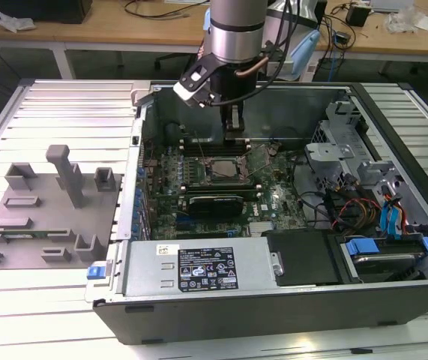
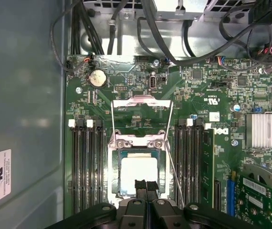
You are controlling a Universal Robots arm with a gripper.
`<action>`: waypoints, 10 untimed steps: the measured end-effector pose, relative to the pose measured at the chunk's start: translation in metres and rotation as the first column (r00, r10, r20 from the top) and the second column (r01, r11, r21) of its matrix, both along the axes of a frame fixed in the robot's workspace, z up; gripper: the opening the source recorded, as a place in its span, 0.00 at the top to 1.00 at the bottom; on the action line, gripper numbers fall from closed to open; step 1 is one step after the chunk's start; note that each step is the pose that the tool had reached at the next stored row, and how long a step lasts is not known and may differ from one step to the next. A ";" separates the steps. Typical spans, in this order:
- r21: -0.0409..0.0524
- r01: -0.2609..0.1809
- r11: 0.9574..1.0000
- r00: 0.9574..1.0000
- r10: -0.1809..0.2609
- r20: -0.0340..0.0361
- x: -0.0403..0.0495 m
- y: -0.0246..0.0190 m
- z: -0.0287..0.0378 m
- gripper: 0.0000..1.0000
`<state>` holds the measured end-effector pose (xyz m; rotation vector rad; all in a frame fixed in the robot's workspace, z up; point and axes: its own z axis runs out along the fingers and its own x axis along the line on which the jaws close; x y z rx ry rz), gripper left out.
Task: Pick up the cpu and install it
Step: 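Close the cpu cover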
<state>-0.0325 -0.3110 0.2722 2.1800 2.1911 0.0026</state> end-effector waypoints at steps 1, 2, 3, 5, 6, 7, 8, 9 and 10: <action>0.000 0.000 1.000 1.000 0.000 0.000 0.0000 0.0000 0.0011 0.89; 0.000 0.000 1.000 1.000 0.000 0.000 0.0000 0.0000 0.0012 0.89; 0.000 0.000 1.000 1.000 0.000 0.000 0.0000 0.0000 0.0012 0.89; 0.000 0.000 1.000 1.000 0.000 0.000 0.0000 0.0000 0.0014 0.89; 0.000 0.000 1.000 1.000 0.000 0.000 0.0000 0.0000 0.0015 0.89; 0.000 0.000 1.000 1.000 0.000 0.000 0.0000 0.0000 0.0015 0.89; 0.000 0.000 1.000 1.000 0.000 0.000 0.0001 0.0000 0.0015 0.89; 0.000 0.000 1.000 1.000 0.000 0.000 0.0004 0.0000 0.0016 0.89; 0.000 0.000 1.000 1.000 0.000 0.000 0.0097 0.0000 0.0016 0.89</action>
